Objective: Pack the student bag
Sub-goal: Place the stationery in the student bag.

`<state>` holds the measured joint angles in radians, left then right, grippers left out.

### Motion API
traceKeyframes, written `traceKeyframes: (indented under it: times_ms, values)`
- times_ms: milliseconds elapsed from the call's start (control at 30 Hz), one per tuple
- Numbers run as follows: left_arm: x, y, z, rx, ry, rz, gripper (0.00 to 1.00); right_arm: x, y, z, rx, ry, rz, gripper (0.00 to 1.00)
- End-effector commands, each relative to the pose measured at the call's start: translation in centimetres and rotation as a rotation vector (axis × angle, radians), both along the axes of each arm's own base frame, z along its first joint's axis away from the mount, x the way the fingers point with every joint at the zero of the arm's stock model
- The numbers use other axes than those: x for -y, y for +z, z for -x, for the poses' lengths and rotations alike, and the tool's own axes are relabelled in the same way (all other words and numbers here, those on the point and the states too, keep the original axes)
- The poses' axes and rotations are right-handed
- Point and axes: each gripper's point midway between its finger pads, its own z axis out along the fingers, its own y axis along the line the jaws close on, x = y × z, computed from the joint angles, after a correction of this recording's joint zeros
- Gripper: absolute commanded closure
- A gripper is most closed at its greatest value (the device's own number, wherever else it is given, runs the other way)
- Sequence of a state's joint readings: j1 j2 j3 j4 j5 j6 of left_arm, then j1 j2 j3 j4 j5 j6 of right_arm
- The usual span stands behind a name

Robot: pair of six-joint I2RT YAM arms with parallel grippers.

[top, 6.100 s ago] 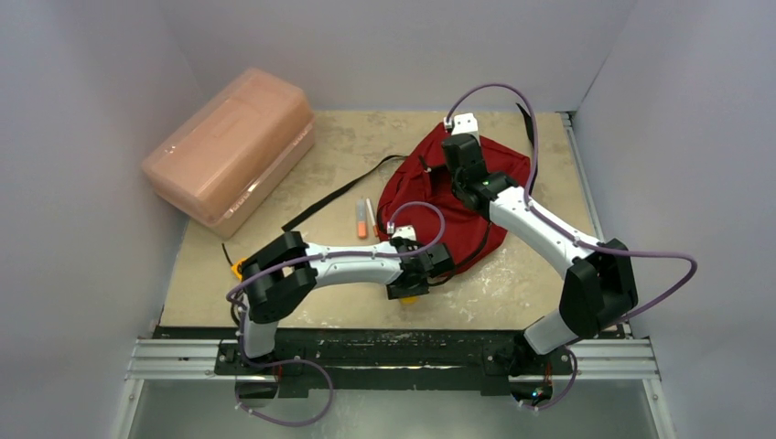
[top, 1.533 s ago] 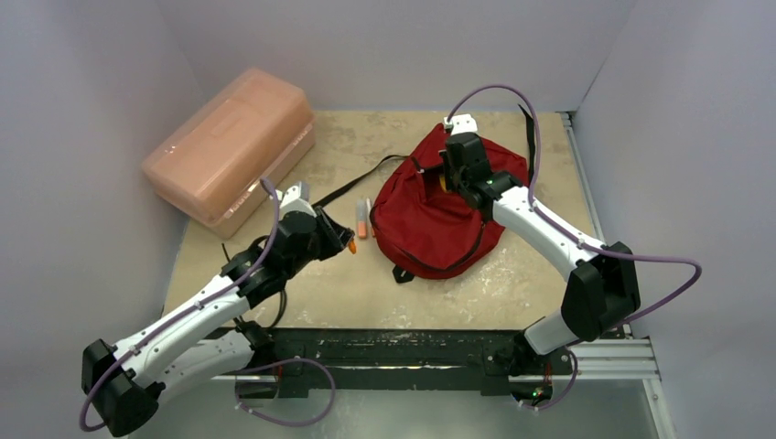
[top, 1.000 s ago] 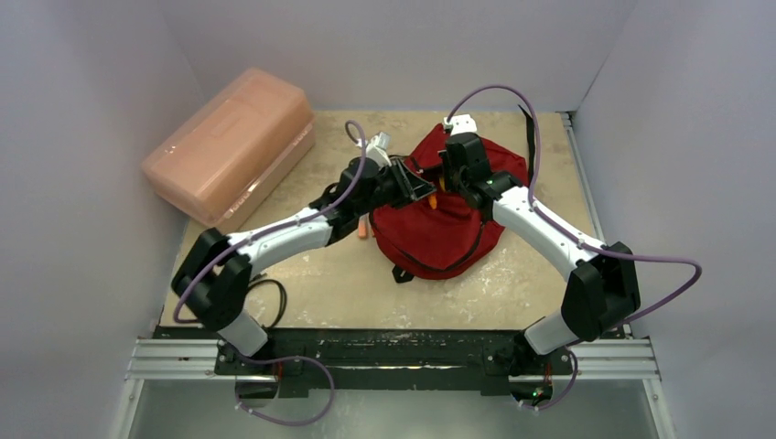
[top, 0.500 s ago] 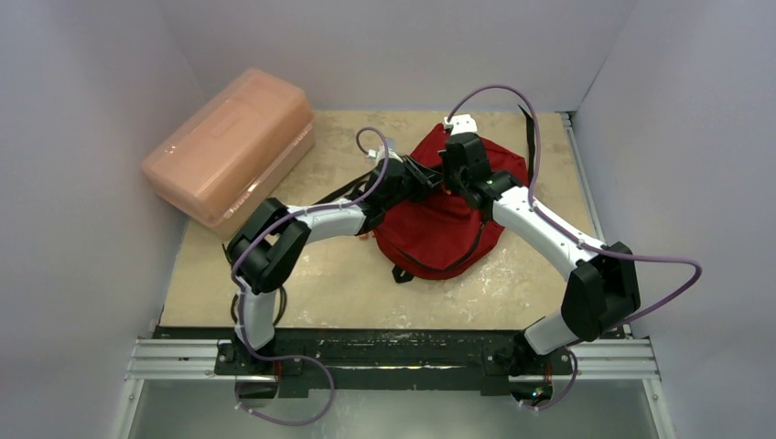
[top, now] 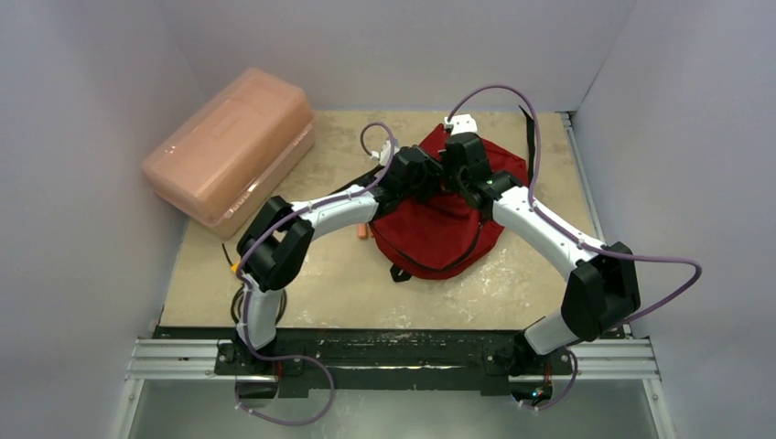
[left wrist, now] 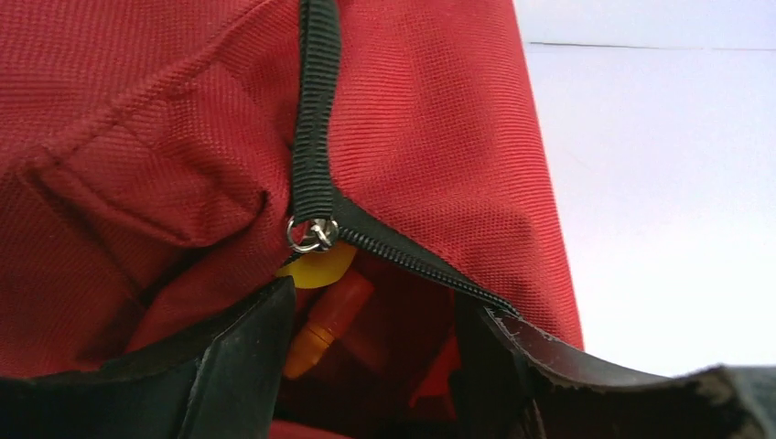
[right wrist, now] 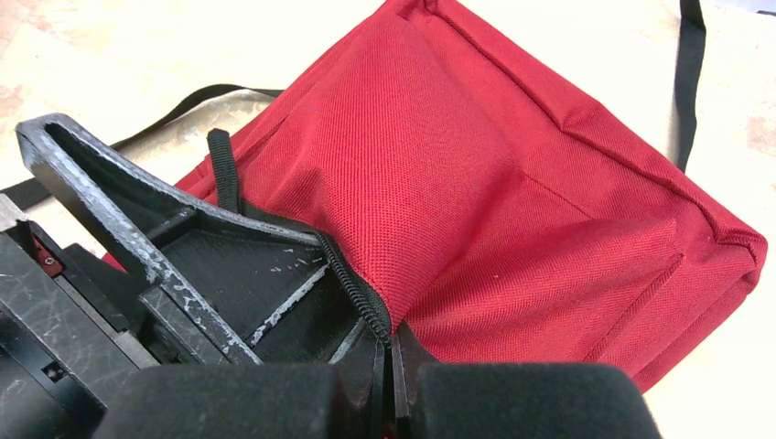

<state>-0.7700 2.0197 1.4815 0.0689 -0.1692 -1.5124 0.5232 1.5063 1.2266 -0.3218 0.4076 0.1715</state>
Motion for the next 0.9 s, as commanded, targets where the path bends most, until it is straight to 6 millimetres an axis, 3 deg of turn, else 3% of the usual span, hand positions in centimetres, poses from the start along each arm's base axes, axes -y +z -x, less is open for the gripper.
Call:
traceKeyframes:
  times_ms: [0, 133, 267, 367, 433, 533, 700, 867]
  values:
    - [-0.8, 3.2, 0.3, 0.051, 0.011, -0.007, 0.36, -1.2, 4.7, -0.6, 0.126, 0.017, -0.085, 1.0]
    - [-1.5, 4.9, 2.4, 0.148, -0.081, -0.074, 0.37, -1.2, 4.7, -0.6, 0.127, 0.017, -0.085, 1.0]
    - [-2.8, 4.8, 6.2, 0.259, -0.243, -0.13, 0.38, -0.8, 4.5, -0.6, 0.124, 0.006, -0.066, 1.0]
    - [-5.5, 3.8, 9.3, 0.314, -0.325, -0.217, 0.38, 2.3, 4.5, -0.8, 0.151, -0.13, 0.04, 1.0]
    - [-8.0, 4.4, 11.0, 0.352, -0.34, -0.259, 0.37, 5.1, 4.8, -0.6, 0.186, -0.268, 0.095, 1.0]
    - [-11.6, 3.5, 12.5, 0.321, -0.371, -0.406, 0.35, 6.7, 5.4, -0.6, 0.205, -0.315, 0.062, 1.0]
    - [-17.5, 0.3, 13.0, 0.214, -0.306, -0.637, 0.31, 7.6, 6.0, -0.2, 0.203, -0.329, 0.022, 1.0]
    - [-20.5, -2.8, 11.5, 0.135, -0.259, -0.681, 0.3, 6.1, 4.3, 0.4, 0.165, -0.253, -0.034, 1.0]
